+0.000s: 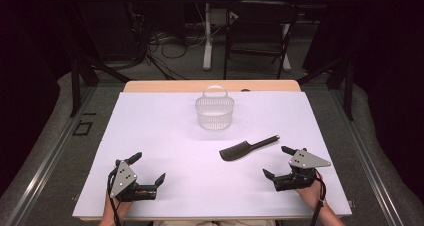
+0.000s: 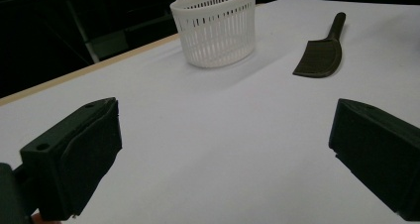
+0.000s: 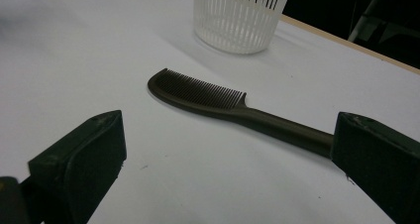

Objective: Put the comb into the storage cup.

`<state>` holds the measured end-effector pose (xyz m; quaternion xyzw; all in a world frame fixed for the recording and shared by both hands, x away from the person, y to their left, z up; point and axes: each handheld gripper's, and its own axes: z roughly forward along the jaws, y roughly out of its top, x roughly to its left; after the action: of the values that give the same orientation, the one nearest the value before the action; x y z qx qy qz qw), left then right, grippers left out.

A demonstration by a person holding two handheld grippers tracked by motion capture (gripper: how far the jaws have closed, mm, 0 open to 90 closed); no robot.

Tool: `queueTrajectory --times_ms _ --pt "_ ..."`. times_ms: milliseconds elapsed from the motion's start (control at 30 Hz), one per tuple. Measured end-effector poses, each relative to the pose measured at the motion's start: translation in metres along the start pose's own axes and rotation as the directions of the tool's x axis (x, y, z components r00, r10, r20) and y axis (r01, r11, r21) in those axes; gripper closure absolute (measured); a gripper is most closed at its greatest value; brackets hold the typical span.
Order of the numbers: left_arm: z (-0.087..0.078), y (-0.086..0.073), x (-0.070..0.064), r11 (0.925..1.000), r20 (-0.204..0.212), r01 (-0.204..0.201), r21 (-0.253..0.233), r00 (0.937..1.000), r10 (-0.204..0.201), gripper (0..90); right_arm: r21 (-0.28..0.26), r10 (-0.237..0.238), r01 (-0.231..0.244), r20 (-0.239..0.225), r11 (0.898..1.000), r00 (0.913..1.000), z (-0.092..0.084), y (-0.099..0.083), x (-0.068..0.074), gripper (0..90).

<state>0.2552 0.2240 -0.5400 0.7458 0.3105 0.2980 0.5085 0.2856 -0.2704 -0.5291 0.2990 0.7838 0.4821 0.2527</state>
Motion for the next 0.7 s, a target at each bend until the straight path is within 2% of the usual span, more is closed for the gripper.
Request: queueTrajectory --times_ms 233,700 --pt "0.001 0.0 -0.001 1.0 0.004 -0.002 0.002 1.0 0.002 0.0 0.006 0.023 -0.024 0.018 1.0 0.9996 0.005 0.003 -0.006 0.4" --pt "0.0 -0.001 -0.001 1.0 0.002 -0.008 0.005 1.0 0.008 0.0 0.026 0.038 -0.039 0.049 0.999 0.9981 0.018 0.007 -0.02 0.9"
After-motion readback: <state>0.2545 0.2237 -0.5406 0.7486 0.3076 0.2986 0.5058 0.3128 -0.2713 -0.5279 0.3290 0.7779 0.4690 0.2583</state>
